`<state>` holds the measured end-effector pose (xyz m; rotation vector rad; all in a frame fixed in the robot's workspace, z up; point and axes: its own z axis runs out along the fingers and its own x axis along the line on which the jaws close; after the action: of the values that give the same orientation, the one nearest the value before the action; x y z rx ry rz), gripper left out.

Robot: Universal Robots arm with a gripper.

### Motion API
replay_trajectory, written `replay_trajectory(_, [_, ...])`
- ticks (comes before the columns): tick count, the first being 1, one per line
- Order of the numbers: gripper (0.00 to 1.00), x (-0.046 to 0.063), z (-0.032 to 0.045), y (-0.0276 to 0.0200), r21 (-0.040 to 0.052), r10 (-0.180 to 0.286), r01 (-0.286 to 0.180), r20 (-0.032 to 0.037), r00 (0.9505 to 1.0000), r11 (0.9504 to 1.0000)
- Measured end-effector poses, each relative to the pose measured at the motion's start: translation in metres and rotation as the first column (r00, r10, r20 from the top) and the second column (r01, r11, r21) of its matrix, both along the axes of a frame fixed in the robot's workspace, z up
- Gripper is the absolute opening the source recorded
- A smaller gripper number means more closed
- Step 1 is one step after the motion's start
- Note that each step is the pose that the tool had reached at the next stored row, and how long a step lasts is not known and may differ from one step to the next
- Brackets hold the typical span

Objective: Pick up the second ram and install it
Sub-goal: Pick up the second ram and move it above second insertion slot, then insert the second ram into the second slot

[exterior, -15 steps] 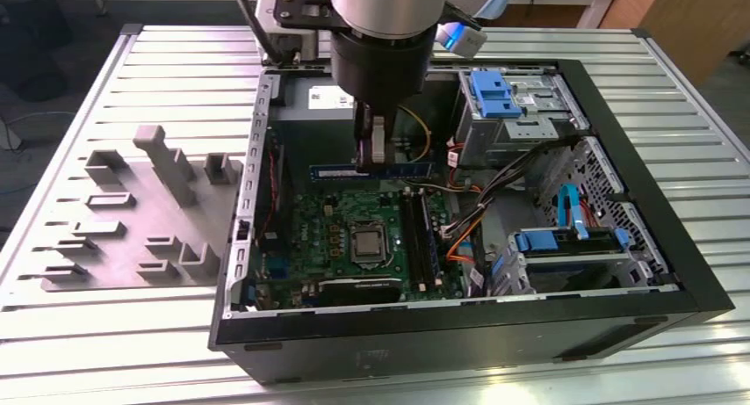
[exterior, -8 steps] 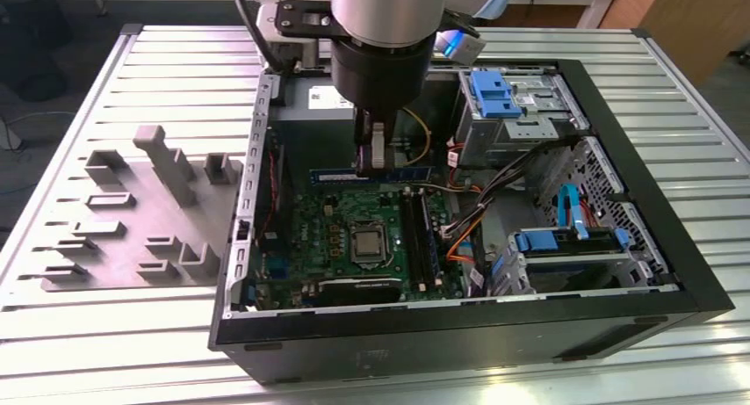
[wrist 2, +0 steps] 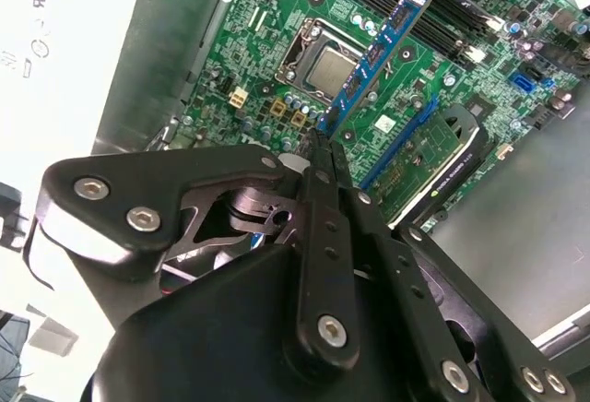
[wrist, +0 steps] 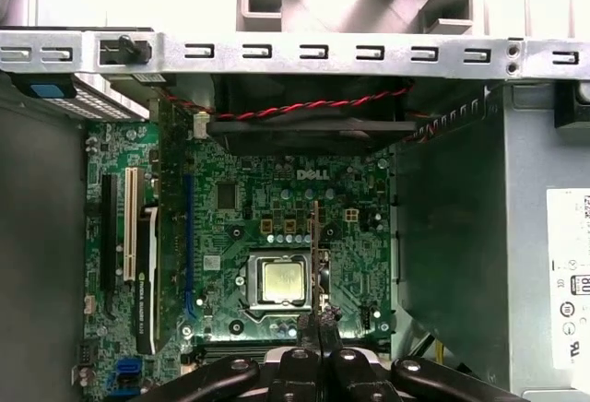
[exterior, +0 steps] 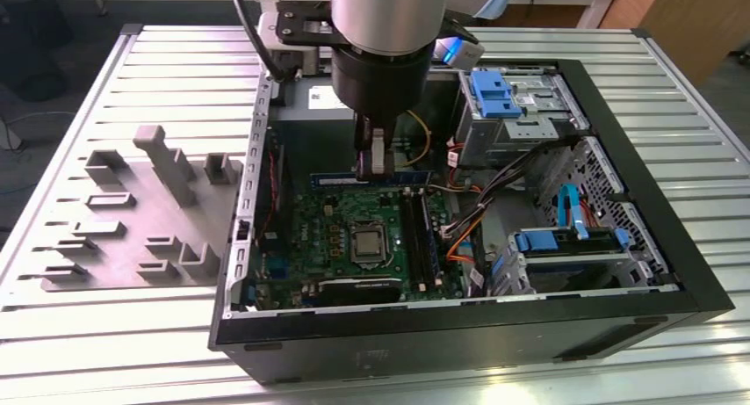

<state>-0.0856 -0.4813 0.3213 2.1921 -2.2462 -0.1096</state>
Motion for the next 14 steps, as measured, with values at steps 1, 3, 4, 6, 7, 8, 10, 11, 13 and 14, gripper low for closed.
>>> replay_trajectory(1, [0.11,0.0000,-0.0003,0.0000,-0.0001,0.000,0.000,0.0000,1.0000,1.0000])
replay_trajectory(3, [0.11,0.0000,-0.0006,0.0000,0.0001,0.000,0.000,0.0000,1.0000,1.0000])
replay_trajectory(4, [0.11,0.0000,-0.0008,0.0000,0.0001,0.000,0.000,0.0000,1.0000,1.0000])
replay_trajectory(6, [0.11,0.0000,-0.0008,0.0000,0.0001,0.000,0.000,0.0000,1.0000,1.0000])
replay_trajectory(7, [0.11,0.0000,-0.0008,0.0000,0.0001,0.000,0.000,0.0000,1.0000,1.0000])
replay_trajectory(8, [0.11,0.0000,-0.0009,0.0000,0.0001,0.000,0.000,0.0000,1.0000,1.0000])
replay_trajectory(10, [0.11,0.0000,-0.0009,0.0000,0.0001,0.000,0.000,0.0000,1.0000,1.0000])
replay_trajectory(11, [0.11,0.0000,-0.0009,0.0000,0.0001,0.000,0.000,0.0000,1.0000,1.0000])
replay_trajectory(13, [0.11,0.0000,-0.0009,0.0000,0.0001,0.000,0.000,0.0000,1.0000,1.0000])
replay_trajectory(14, [0.11,0.0000,-0.0009,0.0000,0.0001,0.000,0.000,0.0000,1.0000,1.0000])
